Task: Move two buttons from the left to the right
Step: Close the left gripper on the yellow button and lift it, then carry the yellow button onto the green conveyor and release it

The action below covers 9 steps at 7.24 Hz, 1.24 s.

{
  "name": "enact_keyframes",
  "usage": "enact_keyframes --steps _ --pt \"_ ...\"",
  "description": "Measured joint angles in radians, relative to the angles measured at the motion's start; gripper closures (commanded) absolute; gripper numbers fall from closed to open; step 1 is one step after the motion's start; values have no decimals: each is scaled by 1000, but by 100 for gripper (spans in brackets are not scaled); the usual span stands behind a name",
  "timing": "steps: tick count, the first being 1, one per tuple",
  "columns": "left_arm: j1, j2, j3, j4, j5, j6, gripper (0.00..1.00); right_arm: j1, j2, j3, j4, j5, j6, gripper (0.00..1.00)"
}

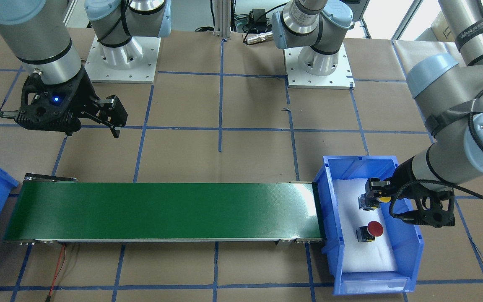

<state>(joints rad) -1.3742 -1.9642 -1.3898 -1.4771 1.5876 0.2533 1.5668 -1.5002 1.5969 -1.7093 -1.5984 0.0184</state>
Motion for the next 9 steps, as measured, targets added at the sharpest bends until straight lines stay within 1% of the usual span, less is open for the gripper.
enact_keyframes --steps 1,2,3,5,6,8,9 --pt "-41 5 36 -38 19 8 88 0 0 0 0 0 0 0" --pt "-105 7 53 -47 32 16 88 0 0 0 0 0 0 0" --pt "-176 3 60 -25 50 52 88 -1 0 0 0 0 0 0" --pt "-289 -8 30 61 72 197 88 -1 0 0 0 0 0 0" --pt "-319 -15 -6 131 76 287 88 -1 1 0 1 0 0 0" --pt "-342 -29 -91 293 78 457 88 -1 1 0 1 0 0 0" --pt "-347 -32 -116 330 78 509 88 0 1 0 1 0 0 0"
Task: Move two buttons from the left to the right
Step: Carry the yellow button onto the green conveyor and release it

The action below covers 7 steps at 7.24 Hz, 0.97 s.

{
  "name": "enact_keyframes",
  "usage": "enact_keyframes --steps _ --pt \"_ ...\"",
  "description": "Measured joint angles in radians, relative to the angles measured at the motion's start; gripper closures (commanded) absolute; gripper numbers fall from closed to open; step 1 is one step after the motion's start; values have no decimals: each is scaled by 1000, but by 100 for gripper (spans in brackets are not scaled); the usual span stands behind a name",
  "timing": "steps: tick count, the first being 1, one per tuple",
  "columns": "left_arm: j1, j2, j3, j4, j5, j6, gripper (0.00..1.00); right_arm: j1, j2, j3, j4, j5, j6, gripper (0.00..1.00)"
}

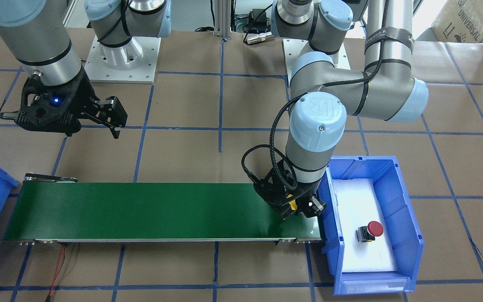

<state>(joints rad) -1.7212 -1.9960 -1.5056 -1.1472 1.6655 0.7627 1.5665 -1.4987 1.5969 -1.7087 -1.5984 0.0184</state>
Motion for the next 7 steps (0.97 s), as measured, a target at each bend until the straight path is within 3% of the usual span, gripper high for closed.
enact_keyframes --steps 1,2,4,5,7 --pt "-11 -1 -19 19 3 40 86 1 0 0 0 0 0 0" --pt "-26 -1 -33 33 26 70 75 1 0 0 0 0 0 0" --pt "-55 -6 -44 55 78 94 21 0 0 0 0 0 0 0" --pt "-63 -9 -44 62 83 95 11 0 0 0 0 0 0 0" --pt "-65 -2 -35 69 82 90 11 0 0 0 0 0 0 0"
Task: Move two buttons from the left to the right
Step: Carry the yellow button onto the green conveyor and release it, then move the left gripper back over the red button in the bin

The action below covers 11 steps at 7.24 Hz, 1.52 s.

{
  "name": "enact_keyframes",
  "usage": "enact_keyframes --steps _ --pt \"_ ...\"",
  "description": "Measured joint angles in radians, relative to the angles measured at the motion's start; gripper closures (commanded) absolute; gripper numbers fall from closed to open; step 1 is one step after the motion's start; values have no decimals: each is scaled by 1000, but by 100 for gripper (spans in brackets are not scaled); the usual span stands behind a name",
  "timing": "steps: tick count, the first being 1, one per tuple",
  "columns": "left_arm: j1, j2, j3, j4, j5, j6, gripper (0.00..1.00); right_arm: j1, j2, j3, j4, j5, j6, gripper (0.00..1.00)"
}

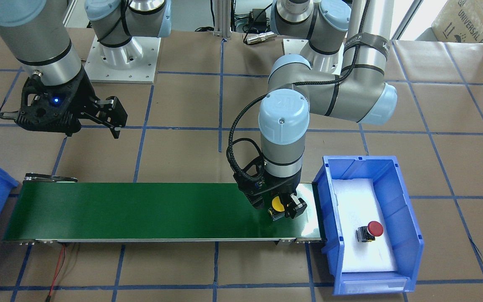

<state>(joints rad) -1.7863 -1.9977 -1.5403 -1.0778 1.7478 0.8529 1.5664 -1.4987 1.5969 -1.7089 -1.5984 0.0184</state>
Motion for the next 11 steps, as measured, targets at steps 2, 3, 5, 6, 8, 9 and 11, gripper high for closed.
enact_keyframes --steps 2,3,5,6,8,9,11 --pt "21 32 19 -13 -1 -15 11 1 1 0 0 0 0 0" --pt "61 49 25 -17 -4 -67 11 1 1 0 0 0 0 0" --pt "176 61 31 -26 -22 -239 11 1 0 0 1 0 1 0" --pt "229 61 32 -31 -27 -310 11 1 0 1 1 -1 1 0" --pt "326 56 30 -40 -57 -454 11 -1 0 0 0 -1 0 0" --pt "373 54 25 -60 -100 -494 11 -1 -1 0 1 -2 0 0" --pt "427 38 8 -92 -153 -609 11 -3 0 0 2 -2 0 0"
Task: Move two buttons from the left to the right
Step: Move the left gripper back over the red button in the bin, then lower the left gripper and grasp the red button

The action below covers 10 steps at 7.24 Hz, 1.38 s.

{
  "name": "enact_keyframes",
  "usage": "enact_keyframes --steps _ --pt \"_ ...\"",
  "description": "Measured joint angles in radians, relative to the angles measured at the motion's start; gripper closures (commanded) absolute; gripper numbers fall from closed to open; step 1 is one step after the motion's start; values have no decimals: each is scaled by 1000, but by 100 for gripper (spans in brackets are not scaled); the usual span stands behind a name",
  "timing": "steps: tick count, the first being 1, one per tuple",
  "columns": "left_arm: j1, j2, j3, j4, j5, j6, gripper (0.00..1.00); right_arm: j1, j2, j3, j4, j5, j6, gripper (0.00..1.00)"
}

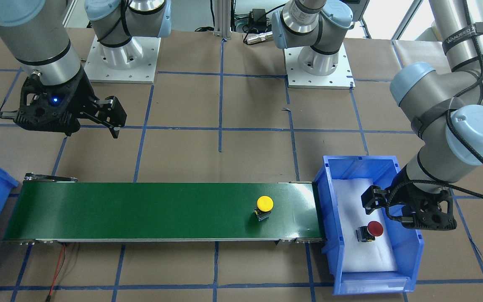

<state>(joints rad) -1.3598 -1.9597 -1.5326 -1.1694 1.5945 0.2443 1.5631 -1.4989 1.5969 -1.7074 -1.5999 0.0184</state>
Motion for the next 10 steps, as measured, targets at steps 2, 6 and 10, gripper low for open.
enact_keyframes --steps 2,6,10 --pt "8 -32 -12 5 -6 -100 12 -1 0 0 0 0 0 0" --pt "5 -135 8 43 -65 -115 21 -2 0 0 0 0 0 0" --pt "6 -165 31 56 -64 -115 51 -3 0 0 -1 0 0 0"
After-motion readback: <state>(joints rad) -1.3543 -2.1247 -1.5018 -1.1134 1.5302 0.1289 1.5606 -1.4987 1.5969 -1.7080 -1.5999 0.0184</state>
